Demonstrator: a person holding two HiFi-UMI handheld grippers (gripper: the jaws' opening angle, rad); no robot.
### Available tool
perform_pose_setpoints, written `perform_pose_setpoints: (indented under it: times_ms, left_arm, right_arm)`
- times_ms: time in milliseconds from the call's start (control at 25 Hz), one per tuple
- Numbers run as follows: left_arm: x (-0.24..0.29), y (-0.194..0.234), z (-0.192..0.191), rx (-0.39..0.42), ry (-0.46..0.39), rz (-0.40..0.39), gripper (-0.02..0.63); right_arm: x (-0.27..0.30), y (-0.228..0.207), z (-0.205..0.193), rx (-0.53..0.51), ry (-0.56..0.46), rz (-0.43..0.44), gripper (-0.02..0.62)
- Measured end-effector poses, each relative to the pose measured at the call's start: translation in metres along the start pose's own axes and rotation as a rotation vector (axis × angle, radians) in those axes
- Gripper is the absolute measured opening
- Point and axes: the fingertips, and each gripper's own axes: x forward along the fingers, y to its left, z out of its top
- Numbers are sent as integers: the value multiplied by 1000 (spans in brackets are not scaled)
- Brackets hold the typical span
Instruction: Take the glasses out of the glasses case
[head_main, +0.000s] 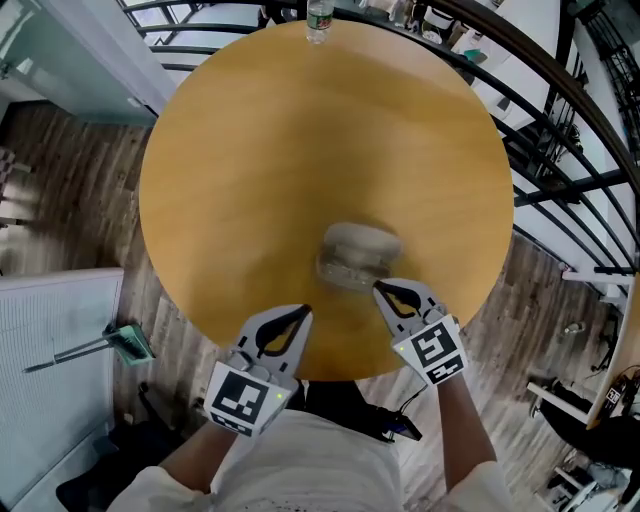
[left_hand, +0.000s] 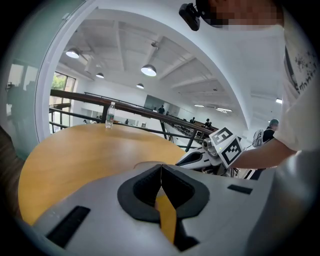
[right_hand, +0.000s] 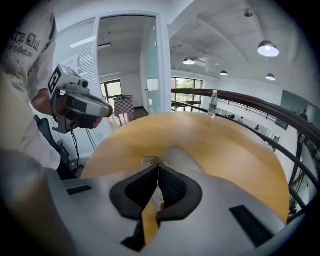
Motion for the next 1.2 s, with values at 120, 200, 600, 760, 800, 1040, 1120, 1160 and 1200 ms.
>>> perform_pose_setpoints:
  times_ms: [120, 200, 600, 760, 800, 1040, 1120, 1160, 1200]
  left_arm:
    - [3, 3, -7, -23, 18, 5, 23]
    - [4, 5, -12, -28, 27, 5, 23]
    - [13, 23, -22, -70, 35, 20, 23]
    - [19, 28, -25, -81, 47, 22, 24]
    - [19, 30, -27, -86, 50, 22, 23]
    - [21, 38, -30, -110, 59, 31, 23]
    - [22, 41, -31, -117, 62, 35, 25]
    - [22, 42, -31, -118, 63, 36, 25]
    - [22, 43, -32, -119, 63, 37, 23]
  right_arm:
    - [11, 1, -10, -23, 39, 32, 25]
    - [19, 2, -17, -36, 65, 48, 25]
    - [53, -8, -36, -79, 130, 101, 61]
    - [64, -10, -39, -102, 153, 133, 61]
    - [67, -10, -40, -107, 158, 142, 61]
    - [81, -9, -42, -135, 183, 189, 61]
    - [84, -9, -42, -141, 189, 200, 61]
    - [85, -9, -42, -146, 193, 206, 60]
    - [85, -8, -42, -151, 198, 213, 61]
